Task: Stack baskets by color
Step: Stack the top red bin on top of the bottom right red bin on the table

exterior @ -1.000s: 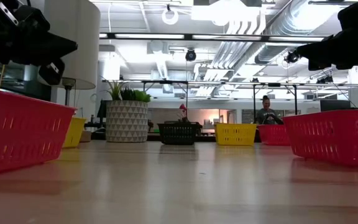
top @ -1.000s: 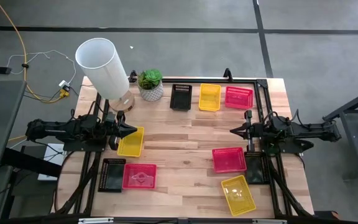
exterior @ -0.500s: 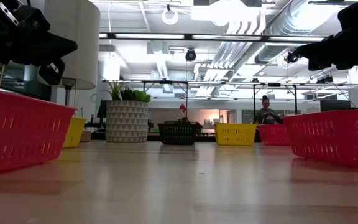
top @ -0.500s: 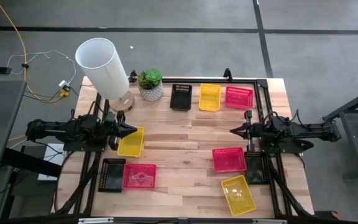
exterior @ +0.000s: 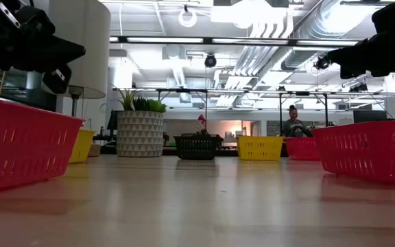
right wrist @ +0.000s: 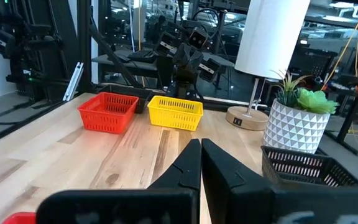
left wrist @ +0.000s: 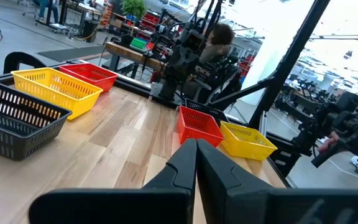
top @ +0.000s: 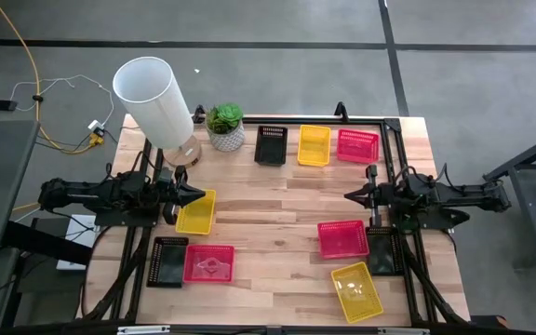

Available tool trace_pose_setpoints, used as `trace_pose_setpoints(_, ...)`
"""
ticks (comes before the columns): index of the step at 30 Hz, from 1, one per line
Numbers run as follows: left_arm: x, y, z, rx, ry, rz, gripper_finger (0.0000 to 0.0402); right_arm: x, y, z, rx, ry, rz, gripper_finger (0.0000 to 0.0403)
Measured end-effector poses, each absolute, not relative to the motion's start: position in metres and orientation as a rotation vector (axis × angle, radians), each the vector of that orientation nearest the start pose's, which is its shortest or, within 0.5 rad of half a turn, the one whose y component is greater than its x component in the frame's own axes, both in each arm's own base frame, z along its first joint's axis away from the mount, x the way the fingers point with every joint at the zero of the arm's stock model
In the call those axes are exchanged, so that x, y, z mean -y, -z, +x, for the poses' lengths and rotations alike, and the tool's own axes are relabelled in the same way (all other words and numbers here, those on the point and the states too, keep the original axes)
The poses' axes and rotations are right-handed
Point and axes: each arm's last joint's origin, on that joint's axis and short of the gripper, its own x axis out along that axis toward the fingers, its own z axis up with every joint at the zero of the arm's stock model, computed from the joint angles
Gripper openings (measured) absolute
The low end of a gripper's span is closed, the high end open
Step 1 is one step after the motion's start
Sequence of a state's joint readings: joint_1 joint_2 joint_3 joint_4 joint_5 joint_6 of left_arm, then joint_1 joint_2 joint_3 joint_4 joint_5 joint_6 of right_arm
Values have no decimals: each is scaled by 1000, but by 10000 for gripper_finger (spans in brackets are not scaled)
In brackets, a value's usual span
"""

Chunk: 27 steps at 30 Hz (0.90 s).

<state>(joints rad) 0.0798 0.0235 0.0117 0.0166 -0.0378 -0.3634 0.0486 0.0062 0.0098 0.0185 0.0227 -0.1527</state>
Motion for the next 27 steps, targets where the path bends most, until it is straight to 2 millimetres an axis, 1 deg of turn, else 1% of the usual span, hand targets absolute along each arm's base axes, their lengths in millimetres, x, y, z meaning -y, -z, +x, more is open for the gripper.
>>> trace_pose_setpoints(3,-9,-167,98,27,-115,-363,1,-4,-169,97,36,-25,-69,0)
trace_pose_setpoints(5,-9,-167,98,28,-115,-363,1,-4,-176,97,100,-25,74,0)
trace_pose_setpoints(7,-9,-168,98,33,-115,-365,1,-3,-187,95,216,-11,251,0)
trace_pose_setpoints(10,-9,-171,98,62,-112,-366,1,2,-207,88,464,74,432,0)
trace_pose_setpoints(13,-10,-183,97,200,-140,-374,1,6,-225,77,712,136,587,0)
trace_pose_setpoints(14,-12,-188,96,256,-168,-402,1,7,-229,74,744,154,587,0)
trace_pose_setpoints(16,-14,-197,94,368,-214,-450,1,7,-241,72,755,172,513,0)
trace_pose_setpoints(18,-14,-206,94,415,-213,-444,1,6,-255,71,752,162,458,0)
trace_pose_setpoints(24,-13,-232,107,322,-191,-416,1,5,-298,82,633,175,351,0)
trace_pose_setpoints(27,-14,-253,115,303,-183,-414,1,5,-313,94,498,242,315,0)
